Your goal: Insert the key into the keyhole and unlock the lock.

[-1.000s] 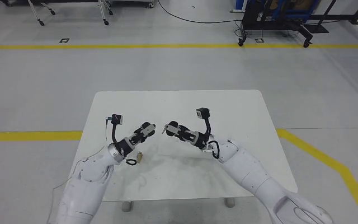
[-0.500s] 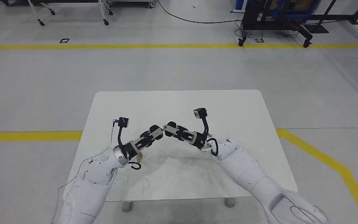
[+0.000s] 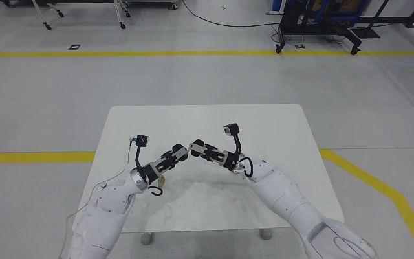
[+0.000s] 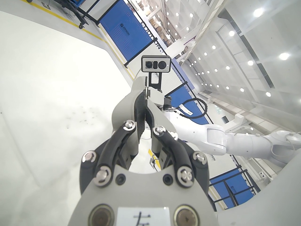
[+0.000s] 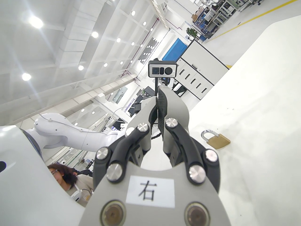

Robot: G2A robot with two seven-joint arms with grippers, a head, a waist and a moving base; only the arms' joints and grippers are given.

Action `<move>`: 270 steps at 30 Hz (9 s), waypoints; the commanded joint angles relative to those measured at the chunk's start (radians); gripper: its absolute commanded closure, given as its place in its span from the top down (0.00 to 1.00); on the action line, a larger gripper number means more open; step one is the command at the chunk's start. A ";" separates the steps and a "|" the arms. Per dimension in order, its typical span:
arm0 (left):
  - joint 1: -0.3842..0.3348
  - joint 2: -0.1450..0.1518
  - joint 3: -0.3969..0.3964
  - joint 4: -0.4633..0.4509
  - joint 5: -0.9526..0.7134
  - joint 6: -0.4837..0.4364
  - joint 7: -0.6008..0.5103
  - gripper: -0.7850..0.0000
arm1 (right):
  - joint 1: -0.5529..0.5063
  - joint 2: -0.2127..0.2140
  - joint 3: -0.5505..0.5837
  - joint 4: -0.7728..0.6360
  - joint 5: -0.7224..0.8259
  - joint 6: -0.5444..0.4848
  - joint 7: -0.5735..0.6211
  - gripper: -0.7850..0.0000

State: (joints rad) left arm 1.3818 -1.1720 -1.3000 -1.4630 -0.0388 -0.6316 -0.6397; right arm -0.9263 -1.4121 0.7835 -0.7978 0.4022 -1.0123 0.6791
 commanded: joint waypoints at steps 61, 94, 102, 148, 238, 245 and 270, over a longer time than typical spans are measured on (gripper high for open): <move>-0.034 0.039 0.018 0.012 0.015 -0.051 -0.142 0.00 | -0.028 0.019 0.022 -0.030 0.017 0.015 0.144 0.34; 0.092 0.097 -0.218 -0.228 0.674 -0.040 0.102 1.00 | -0.035 0.108 0.031 -0.071 0.041 0.000 0.129 0.00; 0.353 0.118 -0.296 -0.453 1.214 -0.011 0.162 1.00 | -0.035 0.108 0.031 -0.071 0.041 0.000 0.129 0.00; 0.221 0.101 -0.117 -0.242 1.194 0.129 0.277 0.00 | -0.035 0.108 0.031 -0.071 0.041 0.000 0.129 0.00; -0.218 -0.060 0.175 0.311 -0.448 0.125 0.026 0.00 | -0.275 0.147 0.182 -0.491 -0.429 0.352 -0.226 0.00; -0.209 -0.064 0.168 0.298 -0.423 0.113 0.063 0.00 | -0.250 0.133 0.161 -0.455 -0.421 0.353 -0.265 0.00; -0.164 -0.073 0.146 0.248 -0.374 0.099 0.136 0.00 | -0.218 0.086 0.107 -0.389 -0.471 0.354 -0.419 0.00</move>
State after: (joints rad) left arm 1.2163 -1.2437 -1.1541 -1.2142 -0.4134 -0.5348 -0.5121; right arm -1.1446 -1.3248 0.8915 -1.1865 -0.0626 -0.6613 0.2635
